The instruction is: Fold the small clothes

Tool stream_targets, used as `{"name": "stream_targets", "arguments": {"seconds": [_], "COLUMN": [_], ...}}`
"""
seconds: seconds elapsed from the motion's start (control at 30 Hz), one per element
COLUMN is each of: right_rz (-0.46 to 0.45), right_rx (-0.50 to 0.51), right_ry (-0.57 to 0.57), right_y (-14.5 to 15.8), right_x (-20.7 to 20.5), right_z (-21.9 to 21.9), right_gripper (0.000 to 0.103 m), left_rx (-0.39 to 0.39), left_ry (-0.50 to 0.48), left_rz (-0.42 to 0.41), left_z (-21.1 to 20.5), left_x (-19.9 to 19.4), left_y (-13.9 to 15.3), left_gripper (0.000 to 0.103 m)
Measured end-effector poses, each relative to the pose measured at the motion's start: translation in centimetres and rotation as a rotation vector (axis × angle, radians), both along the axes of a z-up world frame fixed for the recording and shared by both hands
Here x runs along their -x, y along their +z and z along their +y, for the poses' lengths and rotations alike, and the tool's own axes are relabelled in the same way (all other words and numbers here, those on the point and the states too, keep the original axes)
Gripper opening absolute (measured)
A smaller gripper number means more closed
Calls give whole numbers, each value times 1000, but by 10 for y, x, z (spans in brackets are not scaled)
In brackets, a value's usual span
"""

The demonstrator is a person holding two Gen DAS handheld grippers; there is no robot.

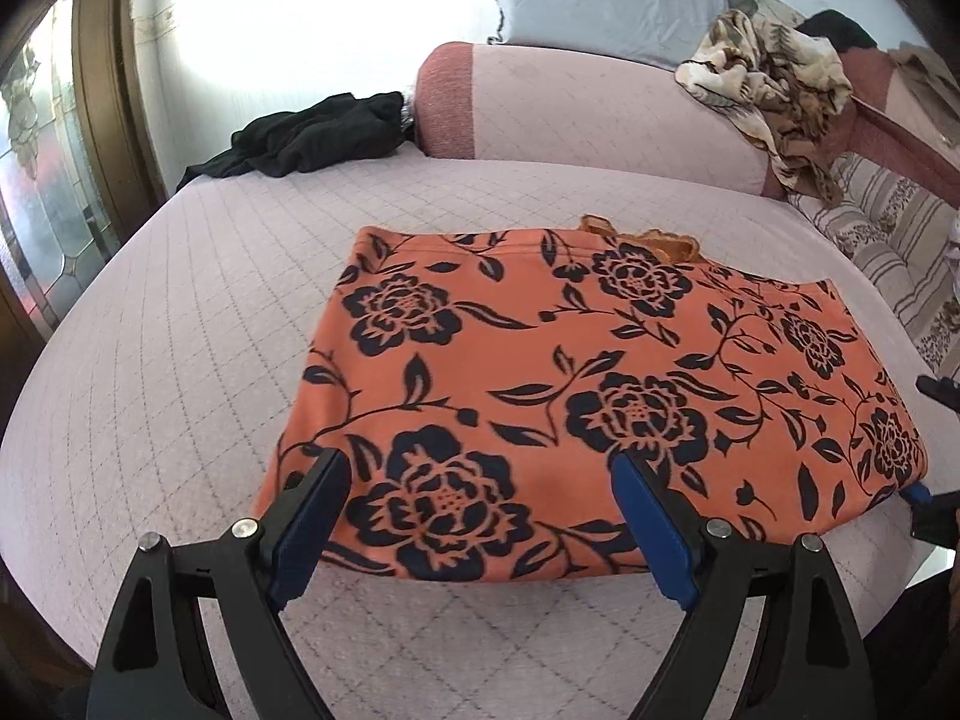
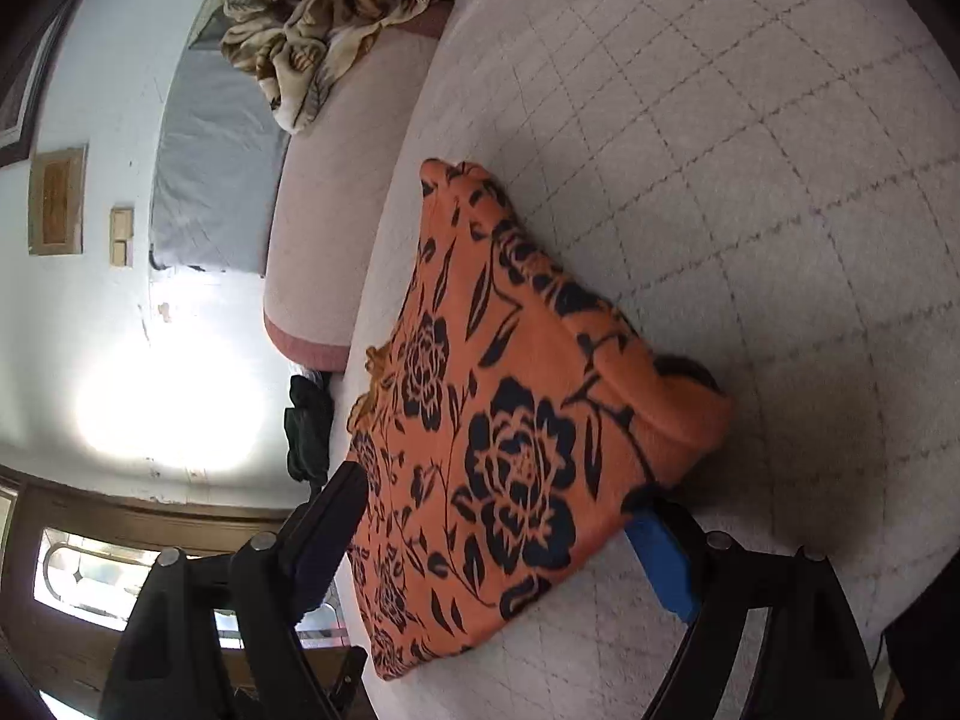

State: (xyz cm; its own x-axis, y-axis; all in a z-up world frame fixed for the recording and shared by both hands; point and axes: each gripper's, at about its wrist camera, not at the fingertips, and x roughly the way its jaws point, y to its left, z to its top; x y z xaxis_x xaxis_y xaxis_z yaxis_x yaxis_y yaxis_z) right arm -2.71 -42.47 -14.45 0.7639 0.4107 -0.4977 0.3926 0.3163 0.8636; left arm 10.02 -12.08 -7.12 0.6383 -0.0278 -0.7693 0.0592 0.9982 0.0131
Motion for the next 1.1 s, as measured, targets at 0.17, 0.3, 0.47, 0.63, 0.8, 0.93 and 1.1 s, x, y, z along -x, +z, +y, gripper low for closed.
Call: {"name": "stream_targets", "arguments": {"seconds": [0.17, 0.3, 0.47, 0.63, 0.8, 0.93, 1.1], "right_rz": [-7, 3, 4, 23, 36, 49, 49], "right_rx": [32, 100, 140, 214, 246, 287, 303], "right_ry": [-9, 21, 19, 33, 43, 53, 59], "right_y": [2, 7, 10, 11, 14, 17, 20], "right_x": [-10, -13, -12, -23, -26, -29, -31], "right_z": [-11, -2, 1, 7, 10, 15, 14], "right_gripper": [85, 75, 76, 79, 79, 79, 79], "left_rx": [-13, -66, 6, -78, 5, -54, 14], "left_ry": [-37, -36, -35, -68, -99, -110, -96], "left_rz": [53, 121, 47, 102, 34, 129, 72], "left_z": [-31, -45, -49, -68, -72, -82, -76], "left_x": [-19, -34, -33, -47, -43, -60, -52], "left_y": [-16, -37, -10, -40, -12, -36, -14], "left_gripper": [89, 89, 89, 93, 92, 93, 94]}}
